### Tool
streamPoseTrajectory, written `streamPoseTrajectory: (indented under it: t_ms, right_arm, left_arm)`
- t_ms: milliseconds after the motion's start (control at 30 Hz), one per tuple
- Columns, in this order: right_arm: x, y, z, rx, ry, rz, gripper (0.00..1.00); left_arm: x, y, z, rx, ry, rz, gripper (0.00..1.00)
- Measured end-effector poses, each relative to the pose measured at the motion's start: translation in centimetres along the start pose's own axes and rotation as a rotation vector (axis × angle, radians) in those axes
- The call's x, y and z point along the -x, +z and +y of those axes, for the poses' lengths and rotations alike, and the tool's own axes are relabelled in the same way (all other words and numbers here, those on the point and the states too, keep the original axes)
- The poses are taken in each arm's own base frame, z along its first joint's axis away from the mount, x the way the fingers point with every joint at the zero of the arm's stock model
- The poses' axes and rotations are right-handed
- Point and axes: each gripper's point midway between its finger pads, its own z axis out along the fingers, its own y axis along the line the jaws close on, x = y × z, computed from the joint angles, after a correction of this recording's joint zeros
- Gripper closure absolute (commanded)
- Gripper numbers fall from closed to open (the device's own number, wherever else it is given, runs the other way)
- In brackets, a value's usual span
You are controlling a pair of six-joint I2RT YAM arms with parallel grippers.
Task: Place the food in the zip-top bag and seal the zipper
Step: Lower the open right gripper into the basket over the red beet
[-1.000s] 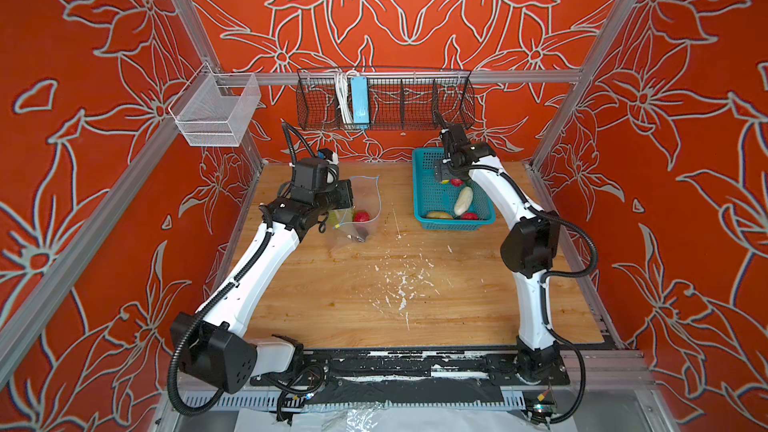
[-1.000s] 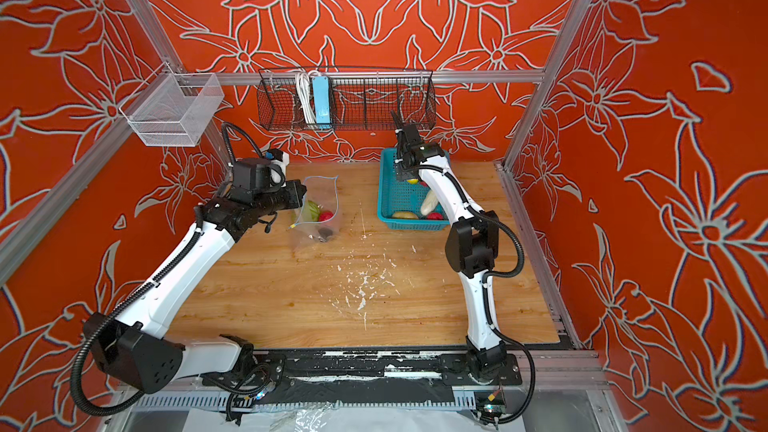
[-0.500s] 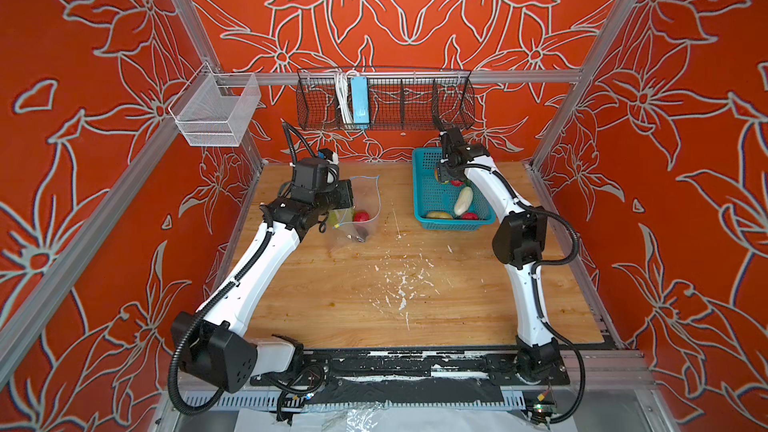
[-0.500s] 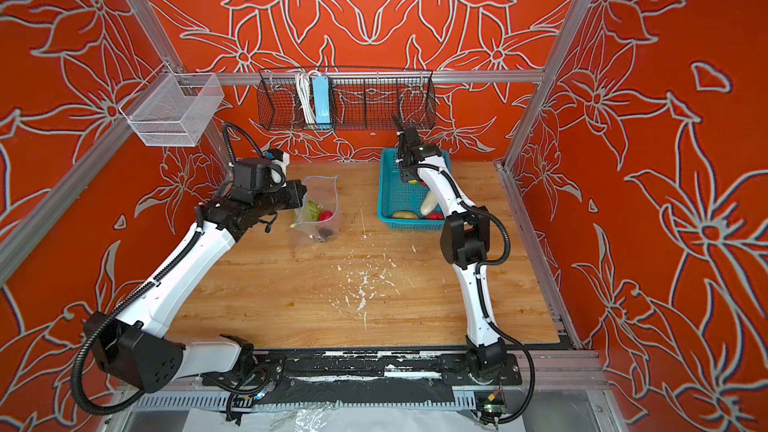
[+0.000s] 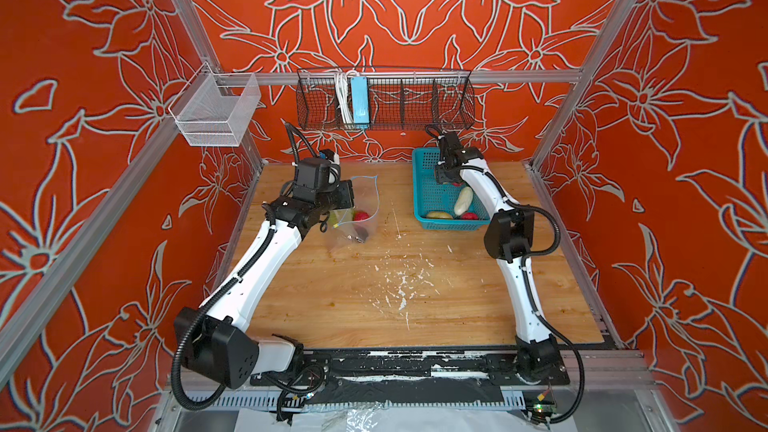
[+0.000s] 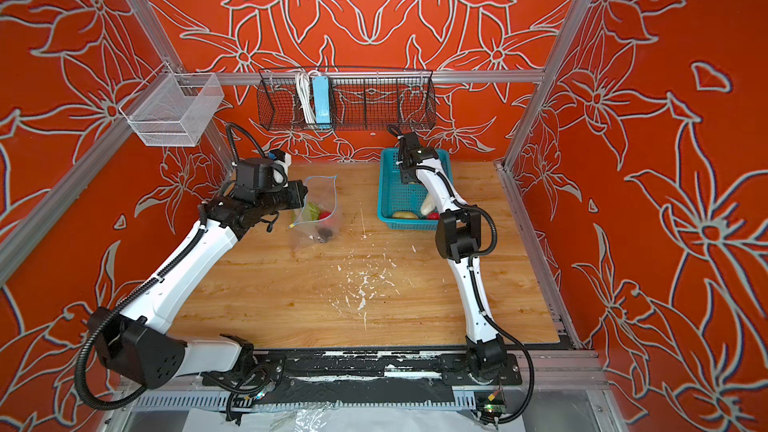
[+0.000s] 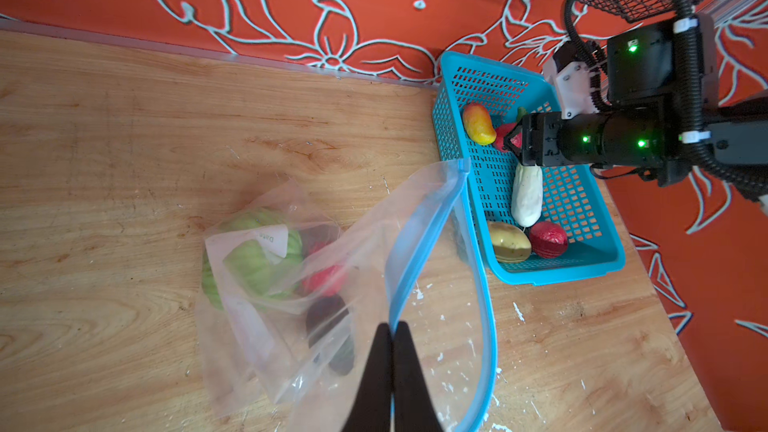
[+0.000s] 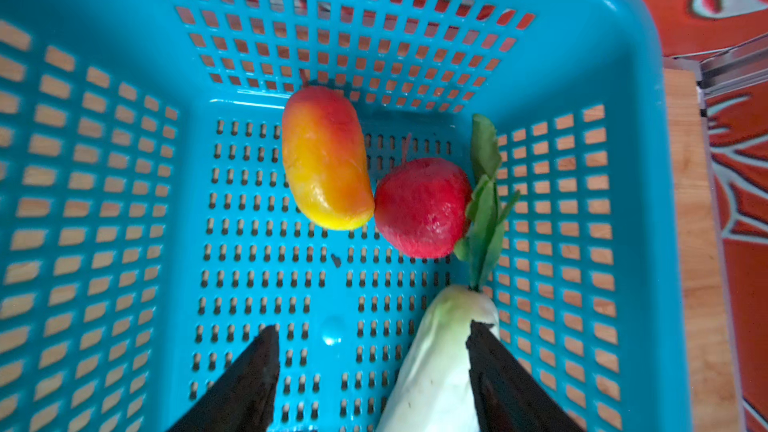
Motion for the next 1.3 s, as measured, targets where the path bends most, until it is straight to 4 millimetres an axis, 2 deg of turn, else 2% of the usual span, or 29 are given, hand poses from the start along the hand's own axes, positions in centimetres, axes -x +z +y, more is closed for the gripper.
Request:
streamPoseTrajectory:
  t_ms: [133,433,700,933,1300]
  right_arm:
    - [0.1,1.2,-0.3,0.005,0.000,-0.006,0.29]
    - [1.5,2.3,-0.4,0.003,-0.017,-0.064,0.24]
    - [0.4,5.4,-0.7,-0.023,-0.029,-0.037,0.22]
    - [0.6,6.1,-2.4,-0.039,-0.003,-0.039,0.20]
    - [0.5,6.5,-3.3,-0.032,0.030,-0.030,0.21]
  left_arm:
    - [-0.1,0.2,0.1,0.005,0.000,0.004,1.00]
    - [-0.4,0.8,0.5,0.021,0.003,0.016,1.00]
    - [-0.5,1.0,0.6,0.028,0.010,0.020,1.00]
    - [-0.5,1.1,0.8,0.033,0.016,0.021,1.00]
    - [-0.5,1.3,1.0,0.044,0.019,0.023,1.00]
